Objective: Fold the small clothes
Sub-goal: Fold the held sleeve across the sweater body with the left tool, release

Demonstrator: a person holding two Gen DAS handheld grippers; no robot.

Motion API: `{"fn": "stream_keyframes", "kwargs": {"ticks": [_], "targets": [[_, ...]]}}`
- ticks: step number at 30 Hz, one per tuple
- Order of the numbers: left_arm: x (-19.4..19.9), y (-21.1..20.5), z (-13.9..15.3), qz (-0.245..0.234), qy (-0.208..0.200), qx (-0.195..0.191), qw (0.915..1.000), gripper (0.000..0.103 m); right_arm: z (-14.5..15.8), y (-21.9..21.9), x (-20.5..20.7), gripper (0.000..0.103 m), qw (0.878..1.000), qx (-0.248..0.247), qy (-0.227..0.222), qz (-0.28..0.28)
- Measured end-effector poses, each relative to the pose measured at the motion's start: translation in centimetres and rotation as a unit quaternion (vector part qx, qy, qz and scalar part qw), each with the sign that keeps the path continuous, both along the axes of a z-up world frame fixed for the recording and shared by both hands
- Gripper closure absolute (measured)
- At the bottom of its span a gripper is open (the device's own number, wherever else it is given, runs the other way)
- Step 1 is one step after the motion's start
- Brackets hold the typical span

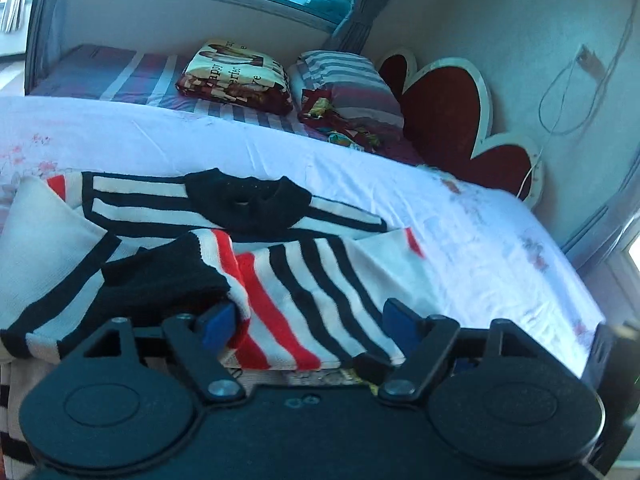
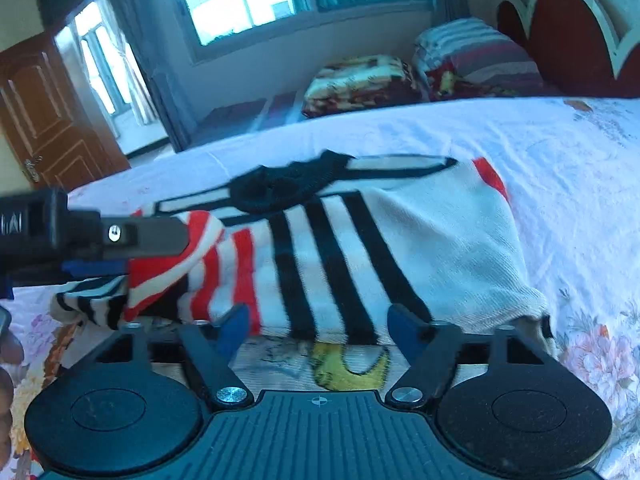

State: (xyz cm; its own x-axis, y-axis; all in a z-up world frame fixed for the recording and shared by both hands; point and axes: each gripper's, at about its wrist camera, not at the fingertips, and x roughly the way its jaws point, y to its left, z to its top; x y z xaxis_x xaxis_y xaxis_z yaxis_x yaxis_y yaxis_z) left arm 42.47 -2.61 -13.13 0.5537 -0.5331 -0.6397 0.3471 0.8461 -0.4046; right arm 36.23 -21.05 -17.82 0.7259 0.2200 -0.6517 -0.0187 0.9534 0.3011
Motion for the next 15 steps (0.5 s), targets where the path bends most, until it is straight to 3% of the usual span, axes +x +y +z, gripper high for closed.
{"fn": "stream_keyframes", "kwargs": {"ticks": [3,8,11,14,15], "targets": [[-0.1,1.6,1.5,0.030,-0.006,-0.026,0.9992,0.025,0.6,1.7,-0.1,0.028,1.000,0.000,-0.009,0.021],[-0.7,6.1,3.2,0.093,-0.026,-0.029,0.9949,0.023,0.9,5.8,0.7,0.028,0.997,-0.004,-0.017,0.069],[-1.1,9.0,3.3,0.134,-0.036,-0.013,0.9903,0.023,0.7,8.6,1.5,0.028,0.996,-0.020,-0.018,0.091],[-1.2,11.8,2.2,0.172,-0.028,0.007,0.9847,0.023,0.0,11.6,2.4,0.028,0.991,-0.073,-0.026,0.105],[-1.2,12.5,1.8,0.182,-0.026,0.021,0.9827,0.023,-0.5,12.4,2.8,0.042,0.989,-0.094,-0.028,0.107]]}}
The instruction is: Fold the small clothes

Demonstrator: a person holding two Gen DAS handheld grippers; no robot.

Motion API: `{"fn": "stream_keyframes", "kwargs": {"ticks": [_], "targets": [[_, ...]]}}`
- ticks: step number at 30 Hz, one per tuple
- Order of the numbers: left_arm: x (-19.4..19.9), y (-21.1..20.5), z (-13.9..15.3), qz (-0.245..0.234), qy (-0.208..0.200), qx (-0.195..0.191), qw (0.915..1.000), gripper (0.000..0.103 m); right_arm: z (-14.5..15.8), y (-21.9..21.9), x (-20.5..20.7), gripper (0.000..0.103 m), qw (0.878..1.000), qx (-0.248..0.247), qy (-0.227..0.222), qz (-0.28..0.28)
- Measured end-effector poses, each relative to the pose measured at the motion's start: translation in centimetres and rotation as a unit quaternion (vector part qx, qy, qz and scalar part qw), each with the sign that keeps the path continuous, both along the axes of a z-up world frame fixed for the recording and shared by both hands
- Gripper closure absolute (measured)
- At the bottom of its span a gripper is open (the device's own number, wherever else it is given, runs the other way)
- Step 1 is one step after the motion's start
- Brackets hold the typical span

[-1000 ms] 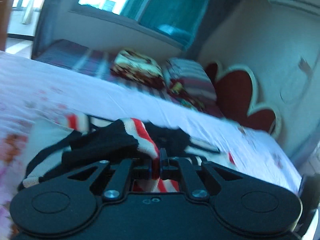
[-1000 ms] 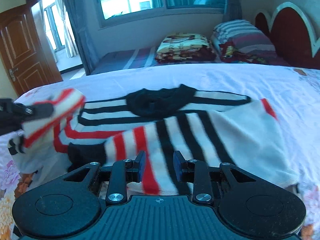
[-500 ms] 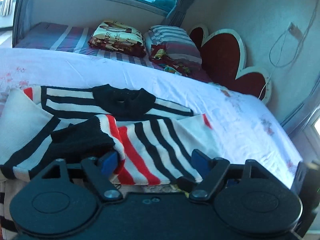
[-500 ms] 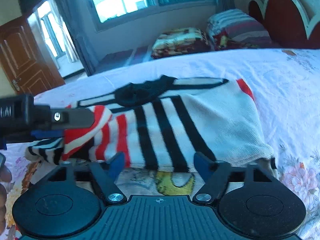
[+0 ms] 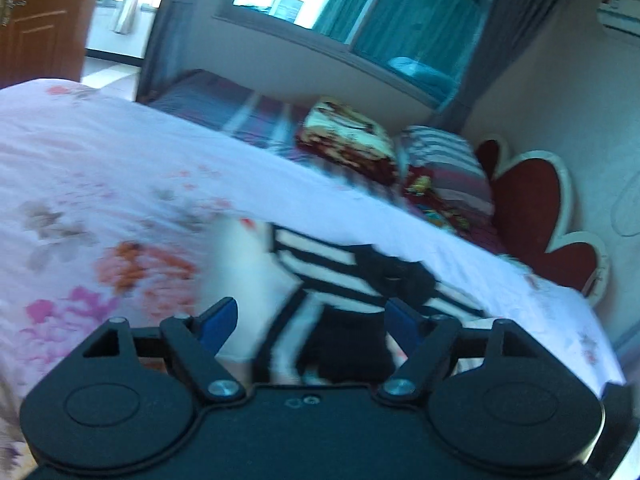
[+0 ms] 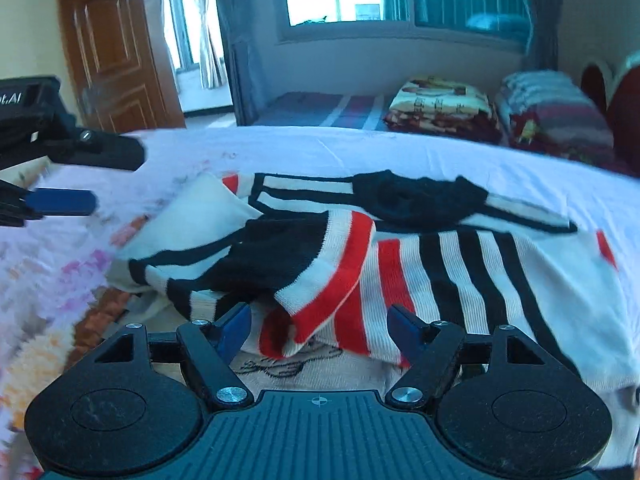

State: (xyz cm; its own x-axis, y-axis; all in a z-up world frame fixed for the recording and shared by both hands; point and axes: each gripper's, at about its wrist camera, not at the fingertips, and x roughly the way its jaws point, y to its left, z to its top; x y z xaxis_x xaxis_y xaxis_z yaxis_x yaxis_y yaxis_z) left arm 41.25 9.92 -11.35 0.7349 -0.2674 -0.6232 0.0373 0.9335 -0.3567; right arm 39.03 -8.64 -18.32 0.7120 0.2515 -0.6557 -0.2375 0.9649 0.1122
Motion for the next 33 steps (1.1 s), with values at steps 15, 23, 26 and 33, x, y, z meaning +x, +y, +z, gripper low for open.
{"fn": "stream_keyframes", "kwargs": {"ticks": [15,23,26,33], "targets": [[2.1,1.4,-7.2,0.020,0.083,0.043,0.9954,0.034,1.1,-4.8,2.9,0.097,0.988,0.113,0.021,-0.100],[1.6,-0.3,-8.2,-0.006,0.082,0.052,0.9952,0.032,-1.1,-10.3,2.2,0.097,0.975,0.127,0.078,-0.162],[1.5,-0.1,-8.2,-0.008,0.081,0.051,0.9954,0.033,-0.8,-11.2,2.2,0.097,0.974,0.136,0.070,-0.165],[1.5,-0.2,-7.9,-0.007,0.084,0.054,0.9950,0.034,-0.3,-14.7,2.0,0.068,0.961,0.178,0.066,-0.203]]}}
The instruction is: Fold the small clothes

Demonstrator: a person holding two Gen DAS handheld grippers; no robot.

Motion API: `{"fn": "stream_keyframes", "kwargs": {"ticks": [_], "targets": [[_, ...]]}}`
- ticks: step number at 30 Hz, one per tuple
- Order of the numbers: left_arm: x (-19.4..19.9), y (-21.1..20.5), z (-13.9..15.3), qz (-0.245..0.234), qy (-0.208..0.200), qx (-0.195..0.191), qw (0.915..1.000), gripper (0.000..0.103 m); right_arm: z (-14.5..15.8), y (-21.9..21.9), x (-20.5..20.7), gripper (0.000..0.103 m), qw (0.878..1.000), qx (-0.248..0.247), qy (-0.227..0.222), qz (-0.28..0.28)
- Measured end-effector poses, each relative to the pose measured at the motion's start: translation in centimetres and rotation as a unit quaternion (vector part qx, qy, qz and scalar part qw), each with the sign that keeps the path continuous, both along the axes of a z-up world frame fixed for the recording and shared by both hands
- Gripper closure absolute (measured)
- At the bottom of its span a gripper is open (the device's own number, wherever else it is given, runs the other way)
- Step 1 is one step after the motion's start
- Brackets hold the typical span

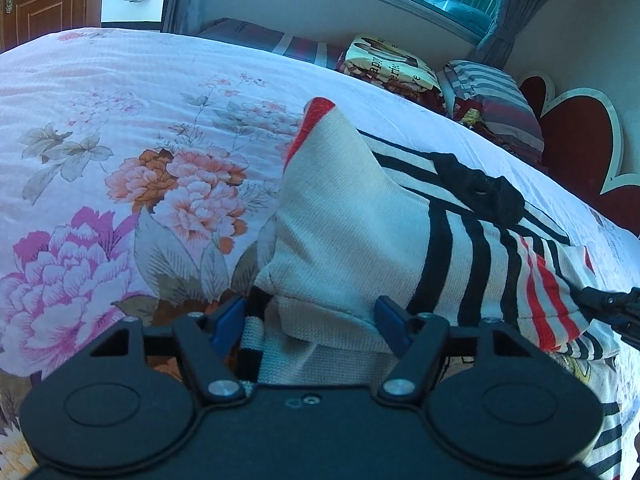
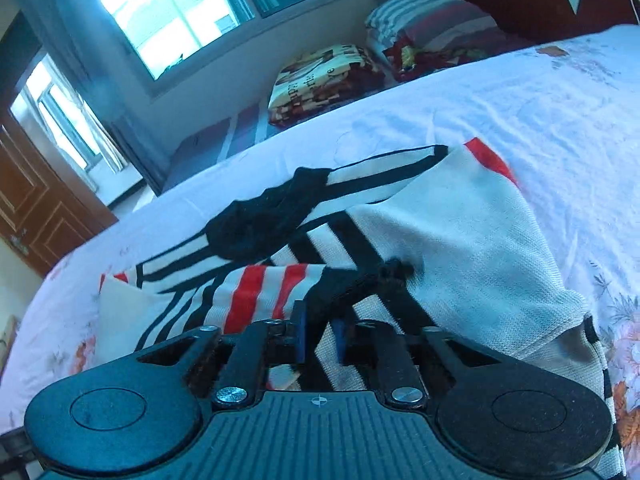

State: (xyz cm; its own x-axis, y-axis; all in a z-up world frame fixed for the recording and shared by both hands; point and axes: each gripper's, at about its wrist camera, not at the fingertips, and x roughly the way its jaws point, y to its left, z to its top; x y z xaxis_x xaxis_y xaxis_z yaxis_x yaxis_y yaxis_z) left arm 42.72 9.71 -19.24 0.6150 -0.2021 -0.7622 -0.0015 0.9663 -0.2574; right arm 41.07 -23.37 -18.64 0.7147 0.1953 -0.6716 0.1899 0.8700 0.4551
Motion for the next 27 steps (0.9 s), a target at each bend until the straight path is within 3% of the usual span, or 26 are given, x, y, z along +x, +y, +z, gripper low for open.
{"fn": "stream_keyframes", "kwargs": {"ticks": [1,4,5,6,7,10,15,20,23,26,27], "targets": [[0.0,0.0,0.0,0.001,0.001,-0.001,1.0000,0.034,0.0,-0.5,0.0,0.056,1.000,0.001,0.002,-0.006],[0.1,0.0,0.1,0.003,0.002,0.000,1.0000,0.034,0.1,-1.5,-0.2,0.059,1.000,0.009,-0.008,-0.019],[0.1,0.0,0.1,0.003,0.002,0.000,1.0000,0.034,0.1,-1.6,-0.3,0.067,1.000,0.006,-0.009,-0.024],[0.1,0.0,0.1,0.004,0.002,0.001,1.0000,0.034,0.1,-1.6,-0.2,0.091,1.000,0.004,-0.009,-0.022],[0.1,0.0,0.1,0.004,0.002,0.001,1.0000,0.034,0.0,-1.6,-0.1,0.095,1.000,0.003,-0.005,-0.017],[0.2,0.0,0.2,0.008,0.005,0.000,1.0000,0.034,0.3,-1.1,0.0,0.097,1.000,-0.022,-0.008,0.007],[0.5,0.4,0.7,0.020,0.014,-0.027,0.9994,0.030,2.6,-0.9,-1.3,0.098,0.992,-0.103,-0.067,0.035],[1.0,-0.3,0.0,0.030,0.014,-0.014,0.9993,0.033,0.9,-2.5,-2.2,0.098,0.987,-0.155,-0.032,0.029],[0.8,-1.6,-0.3,0.011,-0.002,0.026,0.9996,0.044,-2.0,-3.0,-1.4,0.097,0.988,-0.146,0.028,0.034],[0.8,-1.6,0.0,-0.002,-0.005,0.009,0.9999,0.076,-1.6,-3.6,-2.0,0.097,0.993,-0.118,0.011,0.022],[0.9,-1.6,0.0,-0.005,-0.004,0.008,0.9999,0.079,-1.4,-4.0,-2.1,0.095,0.995,-0.102,0.010,0.021]]}}
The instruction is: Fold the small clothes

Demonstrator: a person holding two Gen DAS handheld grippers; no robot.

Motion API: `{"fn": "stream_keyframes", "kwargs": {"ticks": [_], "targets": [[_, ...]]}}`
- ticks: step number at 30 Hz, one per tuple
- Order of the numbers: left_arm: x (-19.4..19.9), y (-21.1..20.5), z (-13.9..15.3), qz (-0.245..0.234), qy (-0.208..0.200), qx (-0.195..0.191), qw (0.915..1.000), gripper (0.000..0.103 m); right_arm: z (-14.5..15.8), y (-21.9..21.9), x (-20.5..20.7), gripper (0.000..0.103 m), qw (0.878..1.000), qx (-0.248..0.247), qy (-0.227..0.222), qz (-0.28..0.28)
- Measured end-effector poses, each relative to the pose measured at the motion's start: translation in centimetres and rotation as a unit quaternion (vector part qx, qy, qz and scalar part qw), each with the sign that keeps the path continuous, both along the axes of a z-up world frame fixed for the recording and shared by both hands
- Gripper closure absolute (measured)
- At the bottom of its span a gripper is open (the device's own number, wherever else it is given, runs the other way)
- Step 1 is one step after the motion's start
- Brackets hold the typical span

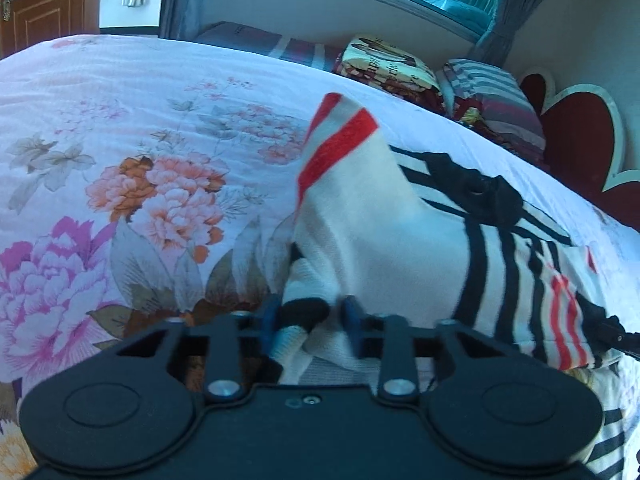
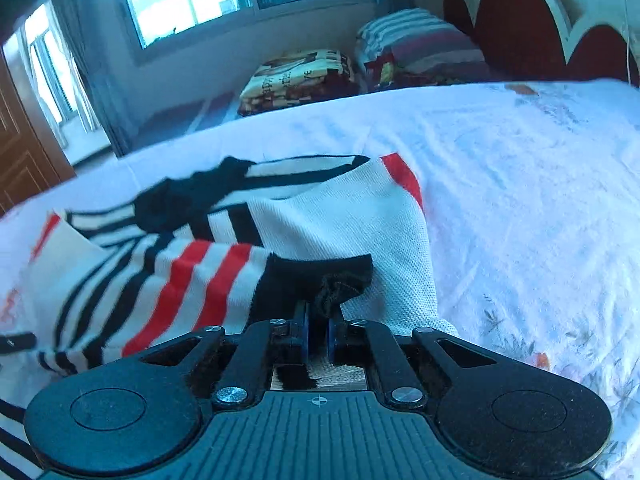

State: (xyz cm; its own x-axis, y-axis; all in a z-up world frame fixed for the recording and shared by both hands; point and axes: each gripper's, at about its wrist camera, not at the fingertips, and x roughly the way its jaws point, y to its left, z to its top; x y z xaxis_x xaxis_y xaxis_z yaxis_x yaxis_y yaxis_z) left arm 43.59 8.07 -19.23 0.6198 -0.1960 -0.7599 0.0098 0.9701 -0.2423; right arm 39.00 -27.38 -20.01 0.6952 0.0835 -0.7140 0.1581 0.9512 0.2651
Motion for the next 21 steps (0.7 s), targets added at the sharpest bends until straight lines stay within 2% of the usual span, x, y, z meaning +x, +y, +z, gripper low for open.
{"fn": "stream_keyframes", "kwargs": {"ticks": [1,3,5,8,10,11,13,14,16,19,21], "targets": [[0.0,-0.1,0.1,0.000,-0.001,0.003,1.0000,0.080,0.3,-0.3,-0.1,0.087,1.000,0.005,-0.001,-0.005],[-0.1,0.2,0.2,0.003,-0.003,-0.004,1.0000,0.083,1.1,-0.5,-0.4,0.075,0.999,-0.026,-0.010,-0.021],[-0.1,1.0,-0.1,0.003,-0.001,-0.024,0.9997,0.081,1.8,-0.6,-0.9,0.074,0.998,-0.056,-0.028,-0.030],[0.1,1.7,-0.1,0.015,0.008,-0.036,0.9992,0.071,2.3,-0.5,-0.8,0.074,0.998,-0.037,-0.045,-0.014],[0.1,1.9,0.8,0.026,0.003,-0.035,0.9990,0.071,2.0,0.2,-0.4,0.074,0.999,-0.030,-0.037,0.006],[0.0,1.9,1.3,0.029,-0.005,-0.031,0.9991,0.068,1.7,0.6,-0.1,0.074,0.999,-0.033,-0.031,0.011],[0.4,1.6,2.1,0.031,-0.013,-0.024,0.9991,0.027,1.1,1.1,0.3,0.074,0.999,-0.036,-0.021,0.015],[0.9,1.5,2.3,0.036,-0.016,-0.020,0.9990,0.004,1.0,1.2,0.4,0.074,0.999,-0.033,-0.021,0.017],[1.9,1.1,2.7,0.035,-0.030,-0.014,0.9988,0.007,1.1,1.5,0.7,0.074,0.999,-0.033,-0.025,0.022],[4.7,0.6,2.2,0.022,-0.025,-0.010,0.9994,0.011,1.1,2.0,1.5,0.074,0.998,-0.043,-0.027,0.030],[6.6,0.6,1.5,0.021,-0.016,-0.011,0.9996,0.022,1.0,2.0,2.0,0.074,0.998,-0.045,-0.027,0.029]]}}
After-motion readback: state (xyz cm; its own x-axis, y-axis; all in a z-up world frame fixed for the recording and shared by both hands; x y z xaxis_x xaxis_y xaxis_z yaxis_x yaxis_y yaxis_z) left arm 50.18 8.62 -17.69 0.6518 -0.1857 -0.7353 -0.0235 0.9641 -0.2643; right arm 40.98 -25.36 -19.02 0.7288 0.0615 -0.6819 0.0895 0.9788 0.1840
